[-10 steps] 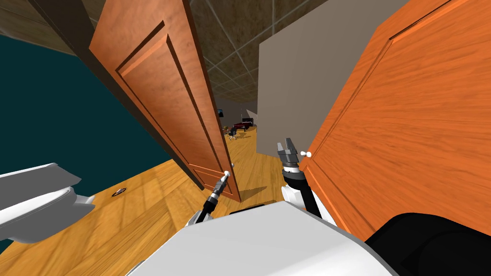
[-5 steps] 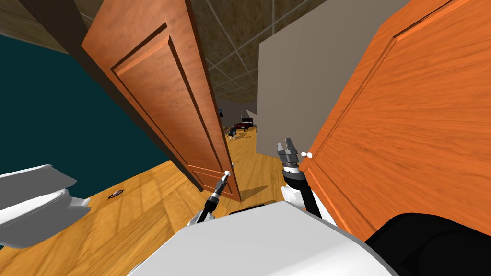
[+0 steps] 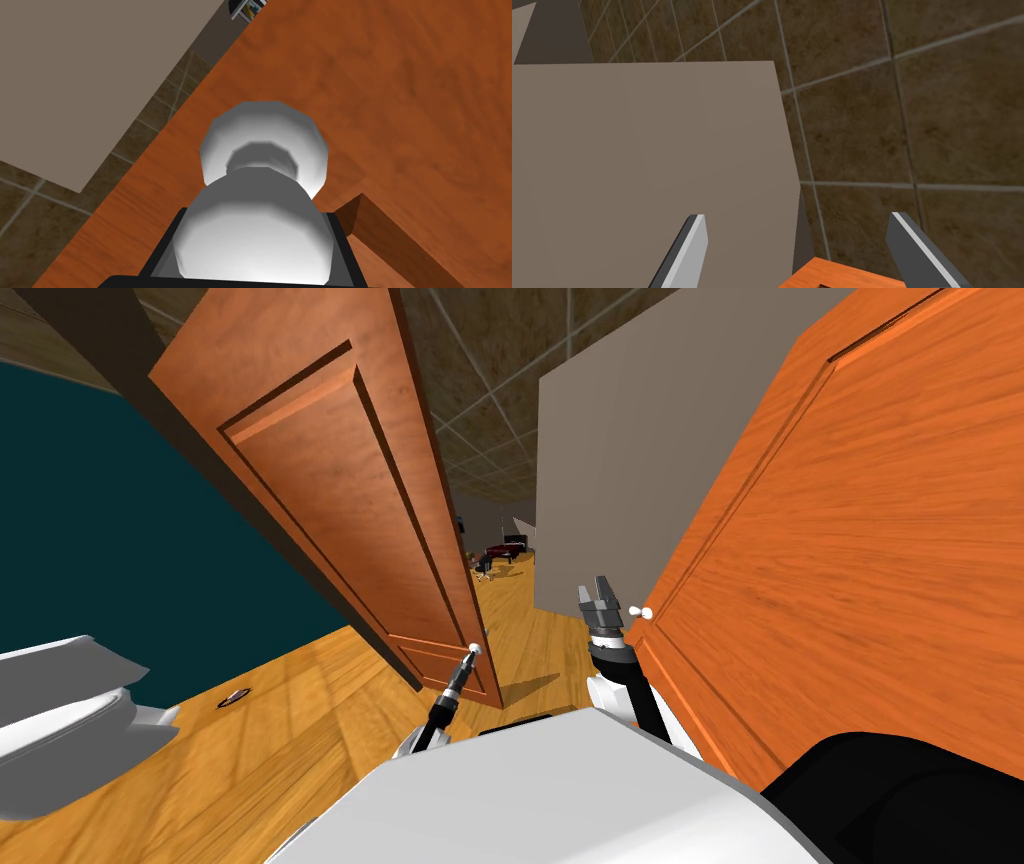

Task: Push the door open

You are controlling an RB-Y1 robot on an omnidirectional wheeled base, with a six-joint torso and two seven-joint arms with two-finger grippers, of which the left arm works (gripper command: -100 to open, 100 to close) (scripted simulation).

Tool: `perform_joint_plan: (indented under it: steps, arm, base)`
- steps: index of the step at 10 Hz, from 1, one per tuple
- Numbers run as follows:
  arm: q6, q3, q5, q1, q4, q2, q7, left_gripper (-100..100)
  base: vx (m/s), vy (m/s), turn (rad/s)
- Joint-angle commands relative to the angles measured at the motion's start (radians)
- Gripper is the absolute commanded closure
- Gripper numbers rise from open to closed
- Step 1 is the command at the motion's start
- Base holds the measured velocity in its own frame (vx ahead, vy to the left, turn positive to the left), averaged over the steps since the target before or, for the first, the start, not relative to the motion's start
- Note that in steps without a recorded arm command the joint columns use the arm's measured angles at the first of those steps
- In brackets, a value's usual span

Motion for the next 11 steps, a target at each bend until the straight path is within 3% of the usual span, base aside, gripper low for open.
perform_joint_plan:
  steps: [1,4,5,7,10,11]
  arm:
    - [0.001,0.001,0.024,-0.005,-0.007,-0.002,0.050,100]
    - [0.001,-0.008,0.065,-0.012,-0.002,-0.012,0.127,100]
    - [0.001,-0.008,0.065,-0.012,-0.002,-0.012,0.132,100]
    - [0.001,-0.017,0.105,-0.019,0.003,-0.022,0.199,100]
    - [0.001,-0.022,0.126,-0.022,0.006,-0.028,0.255,100]
    - [0.001,-0.026,0.148,-0.026,0.009,-0.033,0.292,100]
  base:
    - [0.032,-0.011,-0.004]
    - [0.046,-0.003,-0.010]
    - [0.031,0.001,-0.007]
    - [0.046,-0.007,-0.008]
    - [0.036,-0.004,-0.007]
    - [0.045,-0.002,-0.010]
